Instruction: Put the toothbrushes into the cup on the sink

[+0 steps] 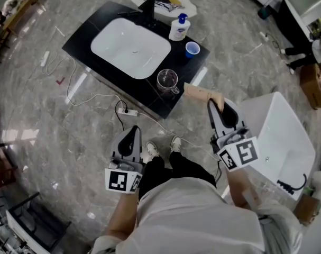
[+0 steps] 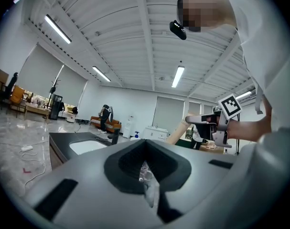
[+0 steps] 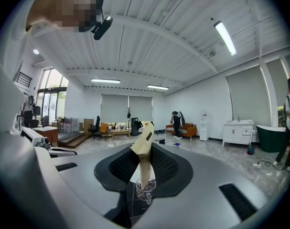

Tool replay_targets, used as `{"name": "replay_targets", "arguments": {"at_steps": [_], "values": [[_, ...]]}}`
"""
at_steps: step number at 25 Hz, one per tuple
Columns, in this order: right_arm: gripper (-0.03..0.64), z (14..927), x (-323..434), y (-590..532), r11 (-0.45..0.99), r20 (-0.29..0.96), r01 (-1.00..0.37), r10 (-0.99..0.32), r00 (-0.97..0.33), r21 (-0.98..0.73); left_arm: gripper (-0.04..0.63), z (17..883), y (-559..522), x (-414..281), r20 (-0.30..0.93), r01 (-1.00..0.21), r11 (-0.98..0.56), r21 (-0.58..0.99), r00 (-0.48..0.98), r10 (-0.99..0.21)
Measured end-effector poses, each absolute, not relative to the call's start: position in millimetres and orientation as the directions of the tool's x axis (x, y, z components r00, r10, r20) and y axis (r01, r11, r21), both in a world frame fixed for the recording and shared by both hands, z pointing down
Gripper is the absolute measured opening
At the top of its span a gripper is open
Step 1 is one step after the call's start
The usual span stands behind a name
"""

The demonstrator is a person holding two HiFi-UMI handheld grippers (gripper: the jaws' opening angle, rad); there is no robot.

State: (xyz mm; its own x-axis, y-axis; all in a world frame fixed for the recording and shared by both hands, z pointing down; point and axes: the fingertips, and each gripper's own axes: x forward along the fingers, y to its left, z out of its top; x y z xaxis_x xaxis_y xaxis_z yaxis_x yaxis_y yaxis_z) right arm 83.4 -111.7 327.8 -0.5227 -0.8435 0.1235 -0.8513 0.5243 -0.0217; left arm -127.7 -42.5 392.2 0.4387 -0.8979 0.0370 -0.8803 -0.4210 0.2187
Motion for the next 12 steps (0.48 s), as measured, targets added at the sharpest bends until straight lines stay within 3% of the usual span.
{"name": "replay_targets", "arguments": {"at_steps": [12], "values": [[0.094,364,59,-160,0.587,0.169,-0.809,-0.801,-0.574,0.039,0.003,410,-77,-121,0.037,-0.874,-0.427,0.231,0.446,-0.894]]}}
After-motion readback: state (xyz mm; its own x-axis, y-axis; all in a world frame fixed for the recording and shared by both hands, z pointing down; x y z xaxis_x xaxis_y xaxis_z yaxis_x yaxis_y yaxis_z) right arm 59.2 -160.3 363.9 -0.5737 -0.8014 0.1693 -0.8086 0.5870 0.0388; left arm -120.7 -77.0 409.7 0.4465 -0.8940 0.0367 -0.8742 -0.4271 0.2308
